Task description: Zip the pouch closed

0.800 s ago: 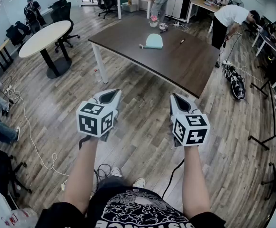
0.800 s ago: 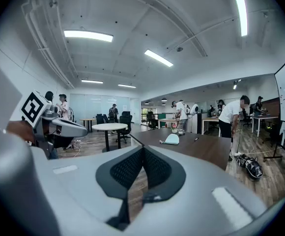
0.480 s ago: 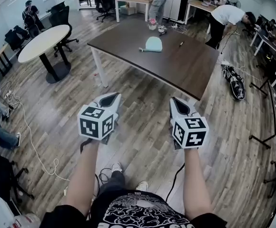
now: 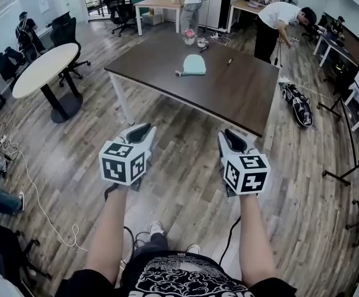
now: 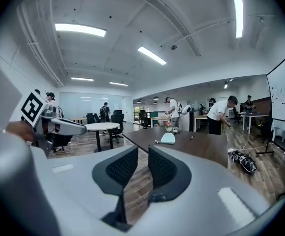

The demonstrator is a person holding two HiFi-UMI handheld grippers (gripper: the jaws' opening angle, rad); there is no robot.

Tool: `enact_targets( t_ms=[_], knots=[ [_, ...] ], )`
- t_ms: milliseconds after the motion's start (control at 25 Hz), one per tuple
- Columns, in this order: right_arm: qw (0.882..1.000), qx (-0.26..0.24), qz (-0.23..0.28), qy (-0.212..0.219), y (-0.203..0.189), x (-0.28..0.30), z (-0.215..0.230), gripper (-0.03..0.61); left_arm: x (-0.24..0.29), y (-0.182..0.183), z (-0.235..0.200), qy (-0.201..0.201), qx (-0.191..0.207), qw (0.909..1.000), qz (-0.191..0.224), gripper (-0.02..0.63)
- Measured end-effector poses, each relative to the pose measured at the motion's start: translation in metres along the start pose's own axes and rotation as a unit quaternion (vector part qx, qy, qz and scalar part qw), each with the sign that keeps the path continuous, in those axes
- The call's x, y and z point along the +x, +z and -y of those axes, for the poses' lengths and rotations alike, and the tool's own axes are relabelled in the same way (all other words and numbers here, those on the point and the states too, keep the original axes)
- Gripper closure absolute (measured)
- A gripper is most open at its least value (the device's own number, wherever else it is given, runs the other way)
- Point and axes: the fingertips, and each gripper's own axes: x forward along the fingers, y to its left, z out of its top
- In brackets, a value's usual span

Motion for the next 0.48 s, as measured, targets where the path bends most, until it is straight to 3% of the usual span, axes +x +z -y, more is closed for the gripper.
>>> enact_targets(
  t_ms=[240, 480],
  knots=[
    [1.000, 0.019, 0.002, -0.019, 0.007, 0.030, -0.009, 0.474, 0.019, 0.009, -0.038, -0.022, -0.003, 0.9998, 0.001, 0.525],
    [0.998, 0.036, 0.000, -0.042, 0.017, 0.063, -0.020, 0.369, 0.035, 0.010, -0.076, -0.041, -0.009, 0.9990, -0.012, 0.446]
  ],
)
